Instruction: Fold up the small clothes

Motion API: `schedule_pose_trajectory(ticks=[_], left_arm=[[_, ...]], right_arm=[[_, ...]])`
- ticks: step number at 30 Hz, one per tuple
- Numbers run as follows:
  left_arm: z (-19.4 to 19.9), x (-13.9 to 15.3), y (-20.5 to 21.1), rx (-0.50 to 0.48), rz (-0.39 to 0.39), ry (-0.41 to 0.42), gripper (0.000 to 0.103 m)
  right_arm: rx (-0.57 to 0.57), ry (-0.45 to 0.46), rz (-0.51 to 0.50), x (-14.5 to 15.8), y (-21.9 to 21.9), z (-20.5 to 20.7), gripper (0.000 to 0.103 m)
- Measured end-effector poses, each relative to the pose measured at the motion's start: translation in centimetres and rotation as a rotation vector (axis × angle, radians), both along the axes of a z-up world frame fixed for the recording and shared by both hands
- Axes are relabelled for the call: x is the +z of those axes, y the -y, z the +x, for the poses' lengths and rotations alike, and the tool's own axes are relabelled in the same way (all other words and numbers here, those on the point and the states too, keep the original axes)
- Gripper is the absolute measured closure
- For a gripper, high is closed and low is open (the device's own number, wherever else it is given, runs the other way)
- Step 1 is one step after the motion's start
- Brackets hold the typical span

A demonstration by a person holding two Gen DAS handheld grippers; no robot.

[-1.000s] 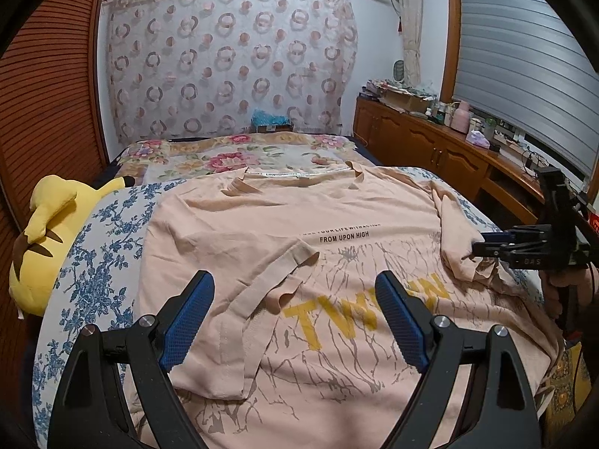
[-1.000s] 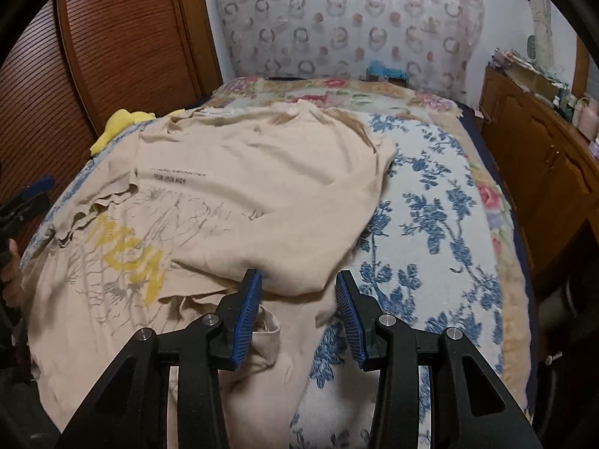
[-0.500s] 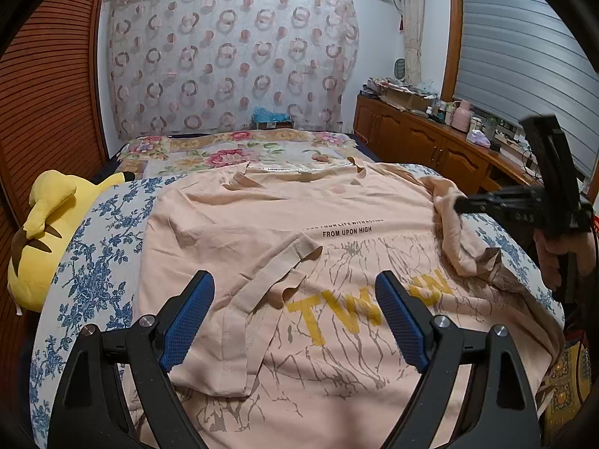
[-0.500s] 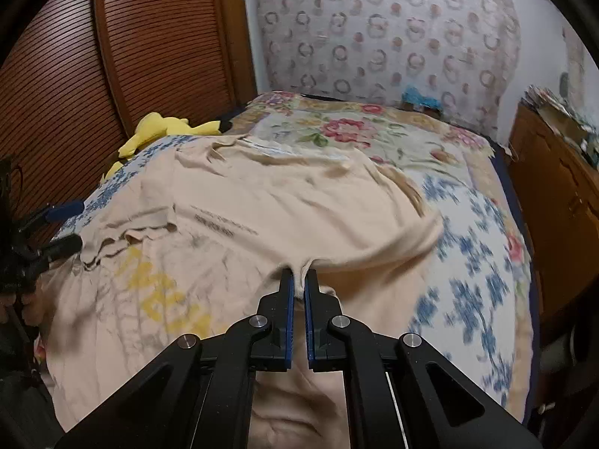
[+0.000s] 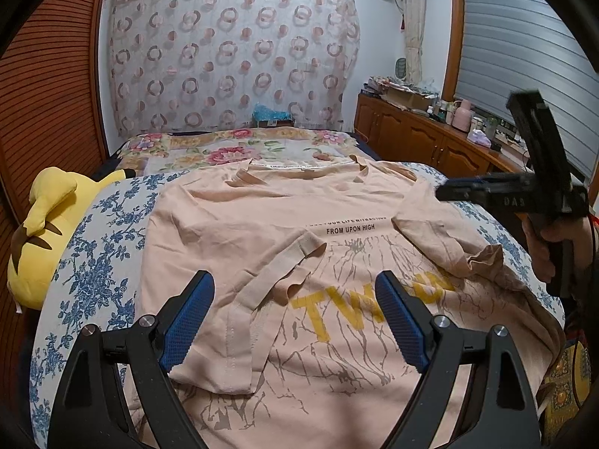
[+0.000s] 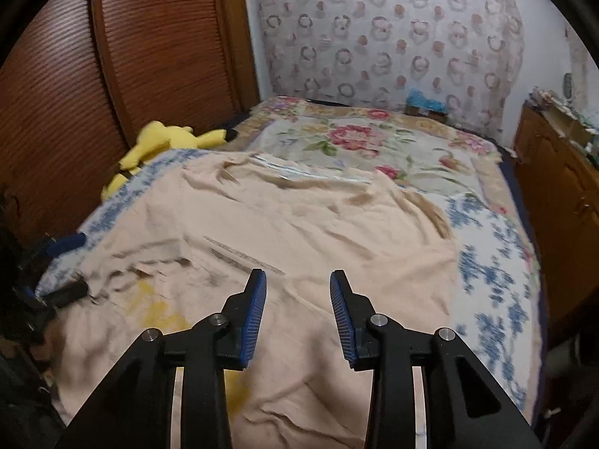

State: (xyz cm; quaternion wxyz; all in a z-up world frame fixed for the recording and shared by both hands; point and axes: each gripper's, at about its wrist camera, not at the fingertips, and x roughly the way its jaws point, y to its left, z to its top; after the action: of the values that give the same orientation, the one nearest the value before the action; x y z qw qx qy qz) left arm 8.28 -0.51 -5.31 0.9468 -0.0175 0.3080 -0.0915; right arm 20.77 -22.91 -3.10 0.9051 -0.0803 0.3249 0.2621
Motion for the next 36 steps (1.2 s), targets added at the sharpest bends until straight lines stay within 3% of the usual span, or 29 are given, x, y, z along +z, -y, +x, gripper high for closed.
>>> schedule_pose_trajectory(ticks=[5,11,15,17,20,26,31,33,36], left_arm=[[0.0,-0.1,0.0,-0.001,-0.001,-0.001,0.015],[-0.1,-0.5,-0.1,-0.008,0.005,-0.006,0.015],[-0.1,-0.6,-0.1,-0.004,0.002,-0.007,0.015],[-0.1,-0.6,-0.2,0.0,-0.002,-0.009,0.015],[-0.1,-0.6,-0.4,0.006,-0.005,-0.009,0.015],[-0.2,-0.6,-1.4,0.026,-0.019,-0.009,0.015],[-0.2,-0.5,-1.8,0.032,-0.024,-0.009,0.015],[-0.2,-0.5,-1.8,0.032,-0.025,-0.009,0.015],[-0.3,-0.6,-1.8,0.026,-0.027,-0.01,0.015]], right_arm=[[-0.039,-0.047,-0.07,-2.2,1.2,-0.2,0.066],[-0.032,-0.116,-0.074,-4.5,0.9,0.6,0.066],[0.023,-0.12,-0.082,-4.7,-1.0,0.6,0.089],[0.056,-0.108,-0.088,-4.5,-2.1,0.3,0.095],[0.112,-0.096,-0.056,-4.2,-3.2,0.1,0.097],[0.183,-0.072,0.026,-2.4,-5.1,-1.7,0.096],[0.132,-0.012,0.016,-1.4,-3.7,-2.7,0.085],[0.098,0.016,-0.007,-1.2,-2.8,-3.6,0.072],[0.046,0.028,-0.033,-1.4,-0.9,-4.5,0.067]])
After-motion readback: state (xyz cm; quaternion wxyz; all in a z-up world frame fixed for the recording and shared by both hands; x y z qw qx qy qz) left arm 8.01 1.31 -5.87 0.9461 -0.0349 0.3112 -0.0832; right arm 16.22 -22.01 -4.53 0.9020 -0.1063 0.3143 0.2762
